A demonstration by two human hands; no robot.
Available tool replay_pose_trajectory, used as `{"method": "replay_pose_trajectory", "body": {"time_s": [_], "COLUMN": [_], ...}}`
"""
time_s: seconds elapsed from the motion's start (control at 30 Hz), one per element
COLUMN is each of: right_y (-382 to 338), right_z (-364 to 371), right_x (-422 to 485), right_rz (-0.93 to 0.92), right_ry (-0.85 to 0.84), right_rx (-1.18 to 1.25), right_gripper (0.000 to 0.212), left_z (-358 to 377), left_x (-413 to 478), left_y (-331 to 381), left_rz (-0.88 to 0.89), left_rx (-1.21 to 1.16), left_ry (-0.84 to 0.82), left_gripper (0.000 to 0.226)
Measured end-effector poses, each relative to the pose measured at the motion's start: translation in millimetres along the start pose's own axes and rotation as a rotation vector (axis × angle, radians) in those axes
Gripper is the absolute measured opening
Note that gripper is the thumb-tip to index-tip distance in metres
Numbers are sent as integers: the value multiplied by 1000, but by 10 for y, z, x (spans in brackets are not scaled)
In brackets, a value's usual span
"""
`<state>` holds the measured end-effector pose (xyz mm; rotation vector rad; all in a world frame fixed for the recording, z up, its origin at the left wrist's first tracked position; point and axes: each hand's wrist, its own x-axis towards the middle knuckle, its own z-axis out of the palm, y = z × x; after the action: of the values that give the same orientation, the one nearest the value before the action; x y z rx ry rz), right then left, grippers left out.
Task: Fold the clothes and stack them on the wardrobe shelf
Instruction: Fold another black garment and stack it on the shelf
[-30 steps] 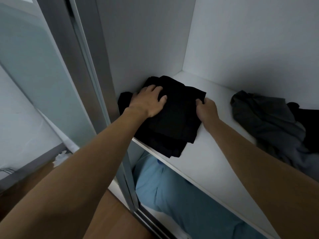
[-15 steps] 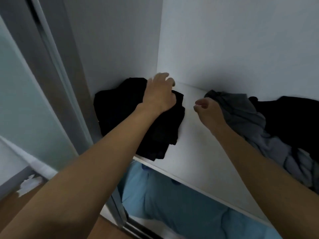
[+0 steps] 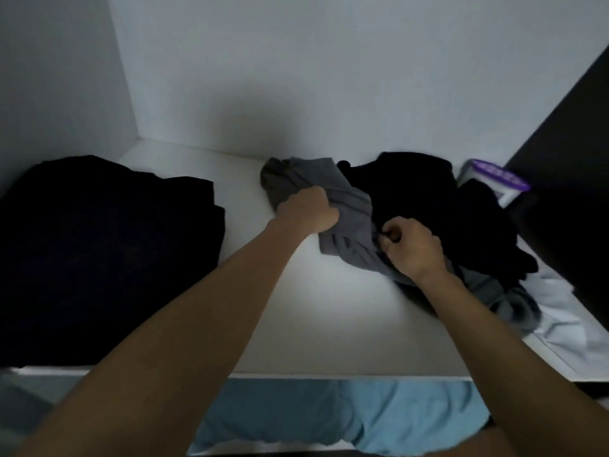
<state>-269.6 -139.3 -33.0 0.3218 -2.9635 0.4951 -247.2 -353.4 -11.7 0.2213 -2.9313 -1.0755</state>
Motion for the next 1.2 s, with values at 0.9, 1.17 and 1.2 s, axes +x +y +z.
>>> {"method": "replay_pose_trajectory", "body": {"time_s": [0.9, 1.17, 1.2], "right_y": [1168, 1052, 1035], "right_z": [-424, -824, -892], "right_x": [640, 621, 497], "right_rz": [322, 103, 34], "right_ry": [25, 278, 244], "right_rx": [379, 1278, 1280], "right_gripper": [26, 28, 32], "left_z": [856, 942, 953], "left_x": [133, 168, 195], "left_y": [657, 1382, 1460], "left_rz": [121, -346, -352], "left_rx": [220, -807, -960], "left_ry": [144, -216, -252], "left_gripper": [25, 77, 72]}}
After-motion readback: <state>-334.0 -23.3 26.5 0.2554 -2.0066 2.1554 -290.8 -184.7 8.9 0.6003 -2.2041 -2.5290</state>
